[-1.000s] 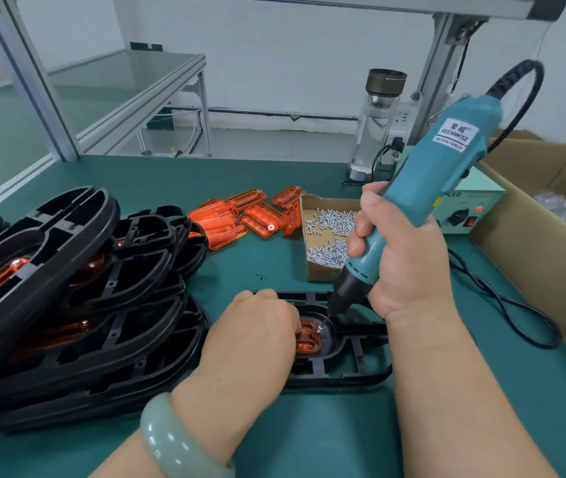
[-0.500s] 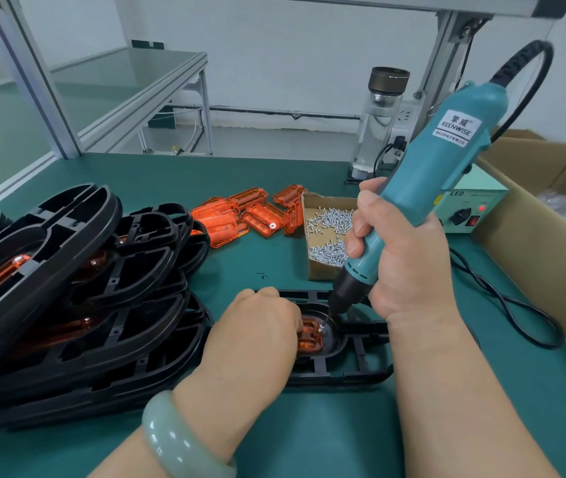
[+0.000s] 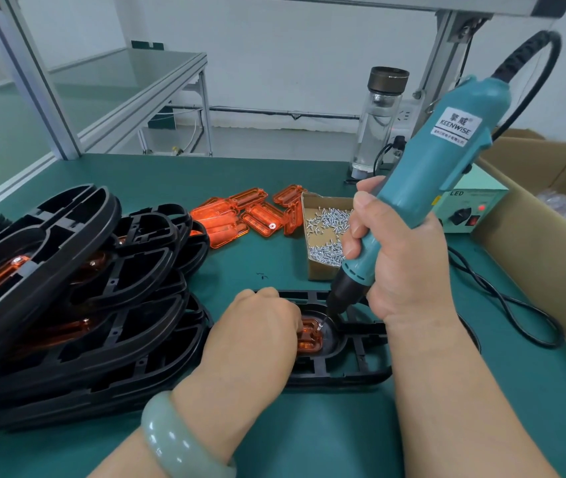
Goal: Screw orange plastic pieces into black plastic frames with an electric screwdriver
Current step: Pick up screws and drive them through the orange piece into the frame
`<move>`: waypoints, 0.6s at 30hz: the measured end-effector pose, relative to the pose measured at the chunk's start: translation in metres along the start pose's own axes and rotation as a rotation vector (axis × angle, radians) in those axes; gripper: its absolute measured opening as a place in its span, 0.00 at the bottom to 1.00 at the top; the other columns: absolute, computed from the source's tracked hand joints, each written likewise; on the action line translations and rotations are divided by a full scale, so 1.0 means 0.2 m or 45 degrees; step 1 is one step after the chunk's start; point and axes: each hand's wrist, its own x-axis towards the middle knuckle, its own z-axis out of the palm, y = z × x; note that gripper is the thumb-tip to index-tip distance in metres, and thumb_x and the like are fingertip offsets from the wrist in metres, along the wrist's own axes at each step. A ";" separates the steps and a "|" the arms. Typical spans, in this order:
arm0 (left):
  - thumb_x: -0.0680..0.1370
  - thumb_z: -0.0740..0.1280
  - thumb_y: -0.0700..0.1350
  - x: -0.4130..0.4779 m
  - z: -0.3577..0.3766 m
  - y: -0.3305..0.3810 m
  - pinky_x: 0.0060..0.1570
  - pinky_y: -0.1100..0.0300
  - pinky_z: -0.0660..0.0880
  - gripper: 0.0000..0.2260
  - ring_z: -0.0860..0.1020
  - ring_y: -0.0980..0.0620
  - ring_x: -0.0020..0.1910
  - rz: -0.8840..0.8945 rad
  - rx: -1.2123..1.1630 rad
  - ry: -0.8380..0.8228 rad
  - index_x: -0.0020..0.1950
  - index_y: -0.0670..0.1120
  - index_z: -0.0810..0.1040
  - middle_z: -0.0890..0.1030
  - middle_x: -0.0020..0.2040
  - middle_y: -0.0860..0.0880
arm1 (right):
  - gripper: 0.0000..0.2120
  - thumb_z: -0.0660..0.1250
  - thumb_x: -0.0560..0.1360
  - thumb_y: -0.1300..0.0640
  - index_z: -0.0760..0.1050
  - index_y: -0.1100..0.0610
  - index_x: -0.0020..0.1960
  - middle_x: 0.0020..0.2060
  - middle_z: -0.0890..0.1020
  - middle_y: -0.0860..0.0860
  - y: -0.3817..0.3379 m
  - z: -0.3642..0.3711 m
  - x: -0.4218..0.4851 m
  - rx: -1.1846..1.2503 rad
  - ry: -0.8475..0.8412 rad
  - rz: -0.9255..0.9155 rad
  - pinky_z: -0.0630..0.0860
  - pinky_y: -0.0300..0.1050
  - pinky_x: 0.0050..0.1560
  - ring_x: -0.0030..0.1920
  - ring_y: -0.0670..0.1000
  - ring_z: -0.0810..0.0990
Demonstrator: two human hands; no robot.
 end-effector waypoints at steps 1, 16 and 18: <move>0.77 0.63 0.41 0.00 0.00 0.00 0.42 0.59 0.67 0.12 0.64 0.52 0.45 0.000 -0.001 0.003 0.55 0.55 0.79 0.66 0.42 0.55 | 0.05 0.66 0.70 0.61 0.72 0.59 0.45 0.25 0.71 0.49 0.00 0.00 0.00 -0.002 -0.007 -0.001 0.69 0.38 0.27 0.22 0.49 0.69; 0.77 0.65 0.42 0.01 -0.01 0.00 0.45 0.58 0.71 0.11 0.65 0.52 0.46 0.019 0.020 -0.008 0.55 0.55 0.79 0.72 0.47 0.53 | 0.07 0.65 0.71 0.62 0.76 0.51 0.38 0.23 0.70 0.48 0.02 0.01 0.00 0.048 -0.189 0.027 0.68 0.37 0.28 0.22 0.49 0.68; 0.77 0.65 0.42 0.01 -0.01 0.00 0.44 0.59 0.69 0.11 0.65 0.52 0.47 0.014 0.028 -0.006 0.55 0.55 0.79 0.71 0.47 0.53 | 0.13 0.64 0.70 0.64 0.75 0.49 0.32 0.24 0.68 0.48 0.02 0.02 0.00 0.077 -0.194 0.059 0.67 0.37 0.27 0.22 0.48 0.66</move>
